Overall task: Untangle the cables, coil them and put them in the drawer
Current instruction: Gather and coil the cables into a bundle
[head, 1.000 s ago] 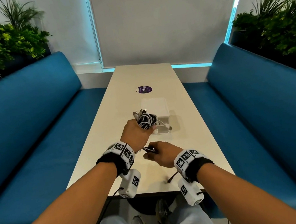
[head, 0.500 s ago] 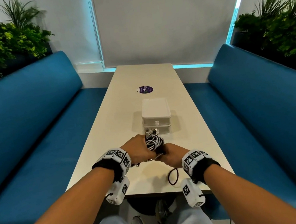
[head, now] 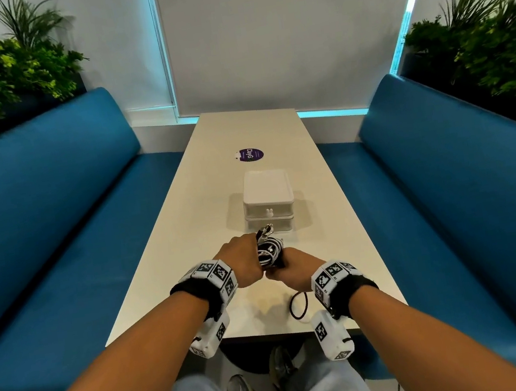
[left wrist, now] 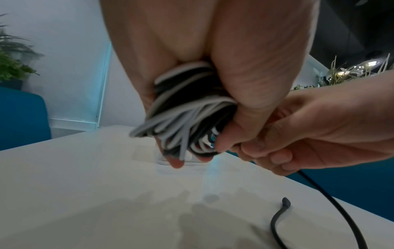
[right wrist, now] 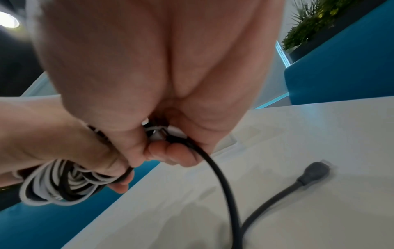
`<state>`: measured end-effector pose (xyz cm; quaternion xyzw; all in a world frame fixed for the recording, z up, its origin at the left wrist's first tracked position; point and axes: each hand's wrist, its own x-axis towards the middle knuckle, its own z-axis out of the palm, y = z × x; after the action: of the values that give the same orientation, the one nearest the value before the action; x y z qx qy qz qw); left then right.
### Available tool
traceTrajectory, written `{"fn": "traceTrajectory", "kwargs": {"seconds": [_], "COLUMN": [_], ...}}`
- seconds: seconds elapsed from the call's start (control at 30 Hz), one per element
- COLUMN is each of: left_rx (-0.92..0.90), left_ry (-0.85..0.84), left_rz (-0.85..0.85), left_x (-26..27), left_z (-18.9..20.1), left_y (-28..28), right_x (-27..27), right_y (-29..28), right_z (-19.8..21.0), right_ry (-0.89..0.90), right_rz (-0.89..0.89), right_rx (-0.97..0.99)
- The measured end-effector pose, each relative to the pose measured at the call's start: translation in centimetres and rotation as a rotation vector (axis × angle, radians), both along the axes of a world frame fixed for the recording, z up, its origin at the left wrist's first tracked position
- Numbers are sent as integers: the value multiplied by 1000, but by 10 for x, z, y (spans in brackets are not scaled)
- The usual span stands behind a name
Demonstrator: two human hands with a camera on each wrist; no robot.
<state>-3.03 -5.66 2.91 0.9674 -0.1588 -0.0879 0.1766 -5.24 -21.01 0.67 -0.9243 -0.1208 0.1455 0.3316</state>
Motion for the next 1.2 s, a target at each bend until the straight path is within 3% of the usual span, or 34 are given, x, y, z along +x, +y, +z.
{"fn": "traceTrajectory", "kwargs": {"seconds": [0.2, 0.4, 0.53, 0.7, 0.87, 0.93, 1.07, 1.2], "left_rx": [-41, 63, 103, 163, -57, -187, -365, -550], "left_ry": [12, 41, 26, -121, -109, -68, 44, 164], "left_rz": [-3, -90, -12, 77, 294, 332, 293, 208], "left_x": [3, -4, -3, -3, 12, 17, 11, 7], "left_z": [0, -6, -10, -2, 0, -2, -14, -25], "left_y": [0, 0, -1, 1, 26, 31, 23, 18], "right_x": [2, -2, -4, -1, -7, -8, 0, 11], "right_y": [4, 1, 5, 0, -22, -25, -11, -4], "right_z": [2, -12, -15, -12, -21, -23, -13, 2], "right_ry": [-32, -27, -25, 2, 147, 125, 20, -80], "right_rz": [-30, -46, -37, -125, -261, -266, -351, -314], "right_rx": [132, 93, 116, 146, 299, 303, 410, 351]}}
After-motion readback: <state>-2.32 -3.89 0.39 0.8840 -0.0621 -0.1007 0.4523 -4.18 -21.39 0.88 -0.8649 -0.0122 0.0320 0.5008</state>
